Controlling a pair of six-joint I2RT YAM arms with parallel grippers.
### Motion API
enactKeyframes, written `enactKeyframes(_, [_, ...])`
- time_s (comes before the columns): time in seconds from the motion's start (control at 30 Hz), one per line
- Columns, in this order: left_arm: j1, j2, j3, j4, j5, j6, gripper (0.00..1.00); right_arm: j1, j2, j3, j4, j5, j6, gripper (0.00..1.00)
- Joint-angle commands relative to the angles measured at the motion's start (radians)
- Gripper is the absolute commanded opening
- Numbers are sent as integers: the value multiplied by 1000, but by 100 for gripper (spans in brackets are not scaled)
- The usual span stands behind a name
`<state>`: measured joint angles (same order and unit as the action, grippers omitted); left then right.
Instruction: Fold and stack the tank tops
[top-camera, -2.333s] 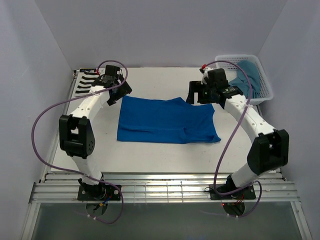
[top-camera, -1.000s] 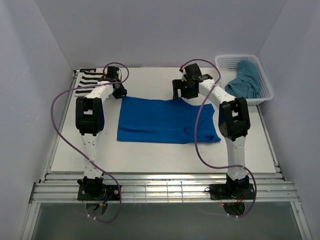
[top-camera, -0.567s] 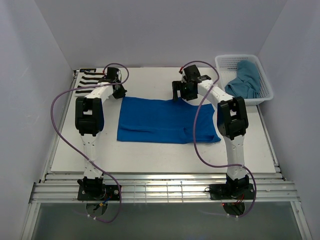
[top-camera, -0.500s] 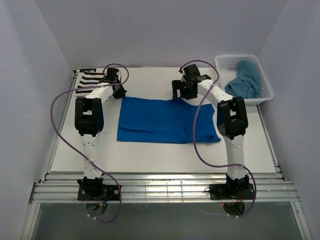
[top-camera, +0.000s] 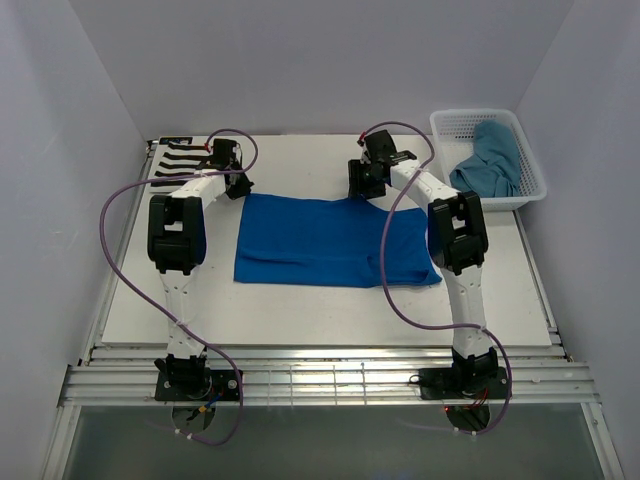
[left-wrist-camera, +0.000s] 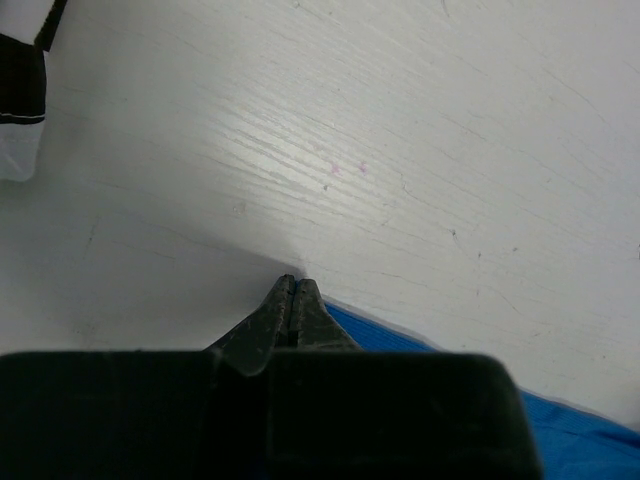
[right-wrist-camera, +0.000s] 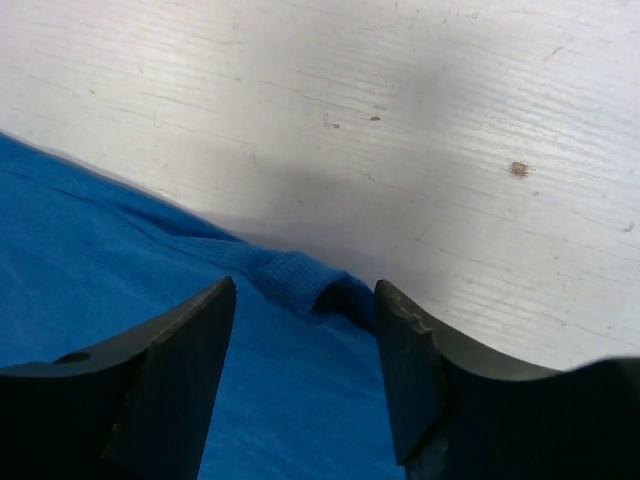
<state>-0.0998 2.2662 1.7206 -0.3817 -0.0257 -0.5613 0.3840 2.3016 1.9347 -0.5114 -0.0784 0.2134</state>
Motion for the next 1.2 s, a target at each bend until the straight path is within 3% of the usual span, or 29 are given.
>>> enactKeyframes(0.0, [0,-54,-26,-20,10,6,0,3,15,46,30,-6,24,57])
enactKeyframes(0.13, [-1,-53,-27,-19,10,5,0,3,13,40,39,-12,38,35])
enactKeyframes(0.3, [-1,-59,-32,-19,7,3,0,3,-11,3,73,-4,52,24])
enactKeyframes(0.4, [-1,-71,-39,-13,4,6,0,3,-27,-12,91,0,57,8])
enactKeyframes(0.6, [-1,-132,-102,26,18,17,0,3,-80,-71,129,-8,50,8])
enactKeyframes(1.17, [-1,-425,-444,187,79,20,0,3,-399,-526,317,-89,23,8])
